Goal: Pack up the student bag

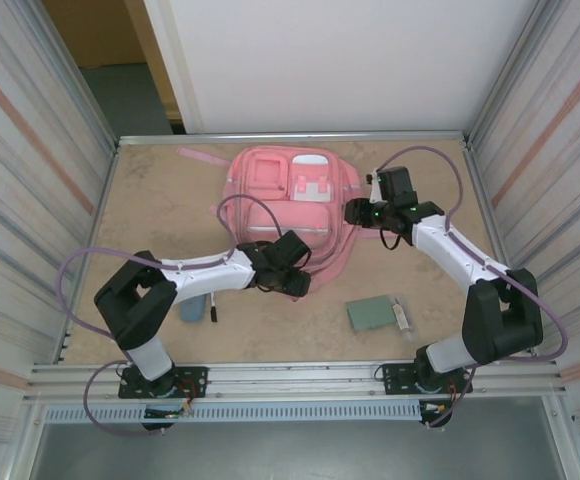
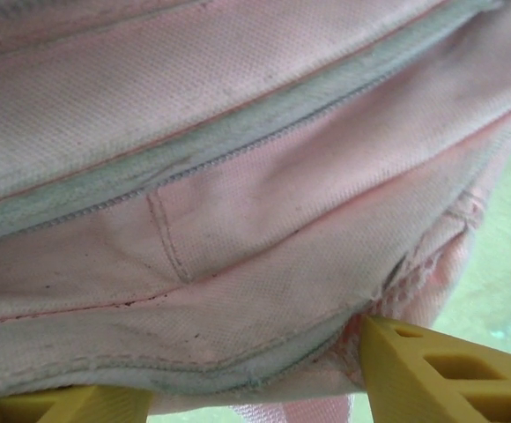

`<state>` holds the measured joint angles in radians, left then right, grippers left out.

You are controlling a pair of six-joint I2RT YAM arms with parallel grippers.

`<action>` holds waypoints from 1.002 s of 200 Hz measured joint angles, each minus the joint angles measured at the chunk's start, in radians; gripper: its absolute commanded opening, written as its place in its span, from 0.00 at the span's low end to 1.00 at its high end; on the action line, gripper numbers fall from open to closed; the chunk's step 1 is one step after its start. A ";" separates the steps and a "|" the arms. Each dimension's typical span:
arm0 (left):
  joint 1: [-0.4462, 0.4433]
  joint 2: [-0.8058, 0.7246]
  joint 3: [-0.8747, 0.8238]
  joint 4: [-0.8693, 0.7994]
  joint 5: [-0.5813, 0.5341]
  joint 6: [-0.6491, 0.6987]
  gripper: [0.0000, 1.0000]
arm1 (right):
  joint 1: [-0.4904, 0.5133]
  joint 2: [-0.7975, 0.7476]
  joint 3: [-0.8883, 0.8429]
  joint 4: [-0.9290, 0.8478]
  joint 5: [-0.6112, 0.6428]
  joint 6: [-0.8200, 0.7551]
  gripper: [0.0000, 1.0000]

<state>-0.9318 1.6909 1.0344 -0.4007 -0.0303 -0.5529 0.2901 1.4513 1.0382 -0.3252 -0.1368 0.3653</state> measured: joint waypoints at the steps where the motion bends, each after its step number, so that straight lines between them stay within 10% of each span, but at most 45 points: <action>1: 0.000 -0.002 0.000 -0.002 0.002 0.000 0.62 | -0.005 -0.002 0.000 0.000 0.004 0.000 0.50; 81: 0.055 -0.119 0.383 -0.284 -0.044 -0.039 0.66 | -0.082 -0.222 -0.066 0.030 0.140 0.005 0.56; 200: 0.425 -0.090 0.093 -0.098 0.061 -0.333 0.71 | -0.083 -0.279 -0.130 0.053 0.137 0.020 0.61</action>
<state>-0.5064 1.6012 1.1271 -0.4988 0.0303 -0.8856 0.2070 1.1725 0.9081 -0.2722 0.0006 0.3851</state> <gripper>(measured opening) 0.722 0.615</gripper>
